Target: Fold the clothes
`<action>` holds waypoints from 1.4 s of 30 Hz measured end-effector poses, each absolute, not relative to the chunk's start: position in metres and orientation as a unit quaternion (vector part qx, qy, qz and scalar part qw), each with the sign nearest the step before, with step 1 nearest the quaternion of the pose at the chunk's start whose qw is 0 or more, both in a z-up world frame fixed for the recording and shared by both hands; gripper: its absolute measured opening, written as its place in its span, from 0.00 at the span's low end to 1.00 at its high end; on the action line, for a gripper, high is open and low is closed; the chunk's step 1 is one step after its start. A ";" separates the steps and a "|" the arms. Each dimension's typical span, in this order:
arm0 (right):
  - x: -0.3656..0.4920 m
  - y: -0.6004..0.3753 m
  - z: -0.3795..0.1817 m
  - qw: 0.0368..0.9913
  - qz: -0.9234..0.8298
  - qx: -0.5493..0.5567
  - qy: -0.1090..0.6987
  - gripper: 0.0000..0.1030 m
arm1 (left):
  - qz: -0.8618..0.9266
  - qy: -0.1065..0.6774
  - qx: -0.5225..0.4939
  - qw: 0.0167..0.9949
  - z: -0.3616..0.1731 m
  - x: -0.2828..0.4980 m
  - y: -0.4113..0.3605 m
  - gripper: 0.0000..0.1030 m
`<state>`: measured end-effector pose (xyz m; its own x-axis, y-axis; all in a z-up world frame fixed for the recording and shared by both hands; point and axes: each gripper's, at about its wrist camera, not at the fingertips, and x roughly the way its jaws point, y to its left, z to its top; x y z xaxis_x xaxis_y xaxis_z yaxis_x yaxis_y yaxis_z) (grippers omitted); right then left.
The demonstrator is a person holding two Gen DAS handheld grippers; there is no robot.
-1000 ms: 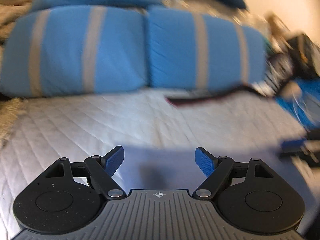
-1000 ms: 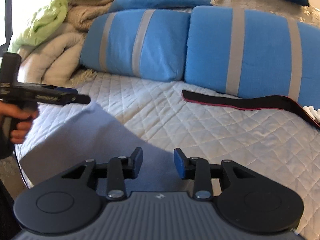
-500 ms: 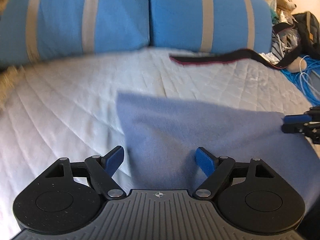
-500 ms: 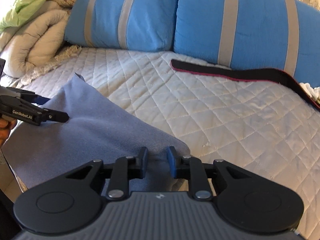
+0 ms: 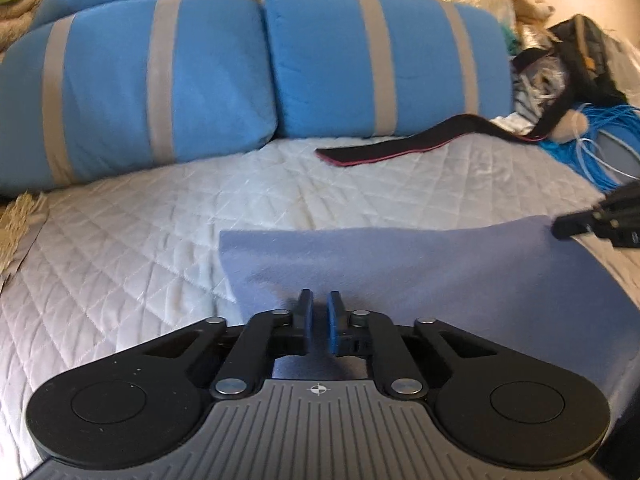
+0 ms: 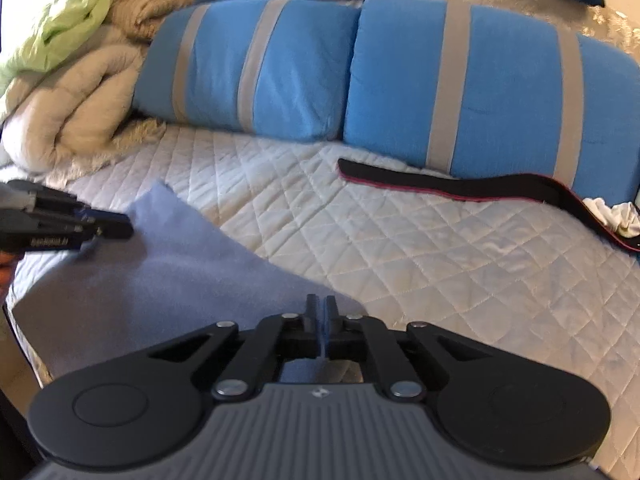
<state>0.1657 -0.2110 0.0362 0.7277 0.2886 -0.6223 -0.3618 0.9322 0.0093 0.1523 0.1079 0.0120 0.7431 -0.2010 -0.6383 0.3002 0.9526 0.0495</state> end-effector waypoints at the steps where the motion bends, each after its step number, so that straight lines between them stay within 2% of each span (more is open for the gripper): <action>1: 0.169 -0.210 0.032 0.923 0.173 -0.061 0.337 0.02 | -0.132 0.346 0.072 0.926 0.008 0.155 0.109 0.03; 4: 0.173 -0.207 0.025 0.916 0.170 -0.074 0.355 0.02 | -0.130 0.369 0.081 0.917 -0.002 0.160 0.106 0.04; 10: 0.165 -0.214 0.033 0.923 0.171 -0.062 0.340 0.03 | -0.124 0.330 0.060 0.934 0.024 0.142 0.115 0.03; 14: 0.152 -0.225 0.039 0.918 0.181 -0.032 0.352 0.02 | -0.111 0.355 0.048 0.927 0.026 0.129 0.119 0.03; 18: 0.152 -0.219 0.027 0.907 0.180 -0.050 0.378 0.03 | -0.101 0.378 0.075 0.917 0.016 0.129 0.111 0.03; 25: 0.134 -0.225 0.044 0.913 0.208 -0.029 0.351 0.03 | -0.102 0.394 0.060 0.911 0.022 0.115 0.113 0.03; 29: 0.126 -0.222 0.032 0.896 0.216 -0.039 0.386 0.03 | -0.105 0.416 0.047 0.902 0.023 0.105 0.115 0.03; 32: 0.127 -0.217 0.025 0.890 0.212 -0.052 0.401 0.09 | -0.103 0.438 0.056 0.891 0.011 0.115 0.110 0.02; 42: 0.116 -0.239 0.036 0.879 0.253 0.008 0.404 0.04 | -0.123 0.466 0.024 0.876 0.043 0.096 0.127 0.02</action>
